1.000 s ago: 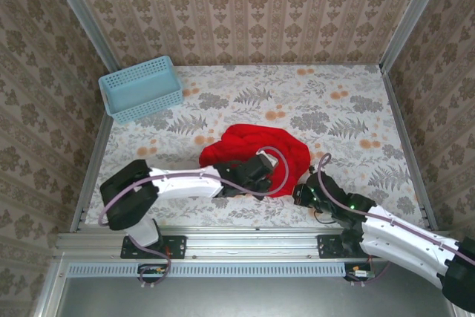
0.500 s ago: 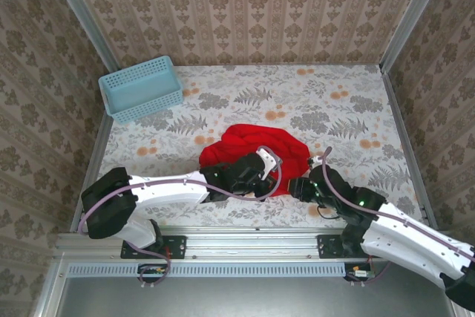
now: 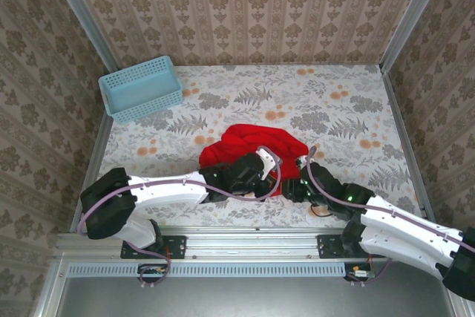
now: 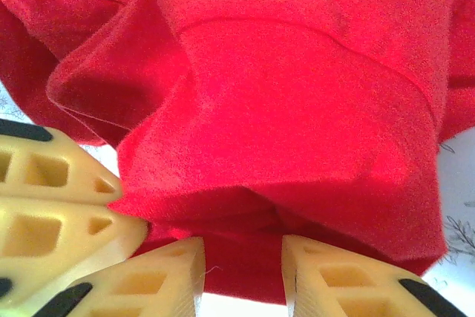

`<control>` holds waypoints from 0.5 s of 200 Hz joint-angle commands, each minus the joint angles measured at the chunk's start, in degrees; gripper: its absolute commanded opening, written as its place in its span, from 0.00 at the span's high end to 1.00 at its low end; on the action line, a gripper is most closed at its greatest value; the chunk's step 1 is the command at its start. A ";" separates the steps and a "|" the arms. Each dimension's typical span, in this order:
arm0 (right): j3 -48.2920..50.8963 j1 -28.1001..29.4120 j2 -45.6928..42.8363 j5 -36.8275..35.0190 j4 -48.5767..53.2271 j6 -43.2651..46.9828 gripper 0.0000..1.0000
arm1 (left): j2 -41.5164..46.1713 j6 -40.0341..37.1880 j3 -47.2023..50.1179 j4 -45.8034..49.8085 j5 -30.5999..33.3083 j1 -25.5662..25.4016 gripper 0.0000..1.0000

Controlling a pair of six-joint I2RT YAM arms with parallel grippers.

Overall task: Fold the inside-out t-shirt
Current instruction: Turn the T-shirt inside out at the center of the table.

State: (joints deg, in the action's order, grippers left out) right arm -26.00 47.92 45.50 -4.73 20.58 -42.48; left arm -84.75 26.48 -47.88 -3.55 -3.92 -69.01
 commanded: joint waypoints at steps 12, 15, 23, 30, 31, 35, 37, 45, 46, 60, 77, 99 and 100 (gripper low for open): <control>0.25 0.37 2.90 -1.76 -5.94 3.23 0.66 | 1.48 -0.24 0.51 -1.81 -0.85 0.09 1.00; 0.17 0.40 3.26 -1.75 -6.17 3.30 0.66 | 1.48 -0.14 0.50 -1.77 -0.80 0.09 1.00; -0.06 0.39 4.10 -1.64 -6.70 3.58 0.66 | 1.52 -0.16 0.51 -1.72 -0.75 0.11 1.00; -0.10 0.38 4.84 -1.43 -7.27 3.70 0.66 | 1.61 -0.20 0.50 -1.68 -0.68 0.19 1.00; -0.10 0.35 4.90 -1.38 -7.33 3.71 0.66 | 1.61 -0.20 0.50 -1.70 -0.67 0.19 1.00; -0.10 0.37 5.17 -1.26 -7.62 3.72 0.66 | 1.71 -0.19 0.50 -1.64 -0.72 0.19 1.00; -0.04 0.41 5.40 -1.23 -7.76 3.72 0.66 | 1.74 -0.16 0.50 -1.64 -0.60 0.19 1.00; 0.13 0.38 5.94 -1.31 -8.38 3.72 0.65 | 1.78 -0.12 0.50 -1.62 -0.66 0.28 1.00; 0.19 0.36 6.02 -1.32 -8.50 3.68 0.65 | 1.78 -0.07 0.50 -1.59 -0.74 0.28 1.00; 0.60 0.37 7.01 -1.41 -10.11 3.87 0.65 | 1.94 -0.19 0.50 -1.65 -0.85 0.37 1.00; 0.43 0.37 8.32 -1.97 -10.90 4.15 0.66 | 2.11 -0.22 0.49 -1.69 -0.86 0.41 1.00; 0.24 0.38 8.92 -3.46 -11.74 4.25 0.73 | 2.83 0.13 0.94 -1.83 -0.56 0.62 1.00; 0.24 0.35 8.91 -3.49 -11.74 4.31 0.74 | 2.84 0.14 0.94 -1.82 -0.56 0.67 1.00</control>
State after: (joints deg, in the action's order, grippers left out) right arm -25.89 47.92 53.54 -5.78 12.56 -39.03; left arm -84.68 26.50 -47.22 -2.07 -2.31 -68.05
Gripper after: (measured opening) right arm 0.296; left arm 0.054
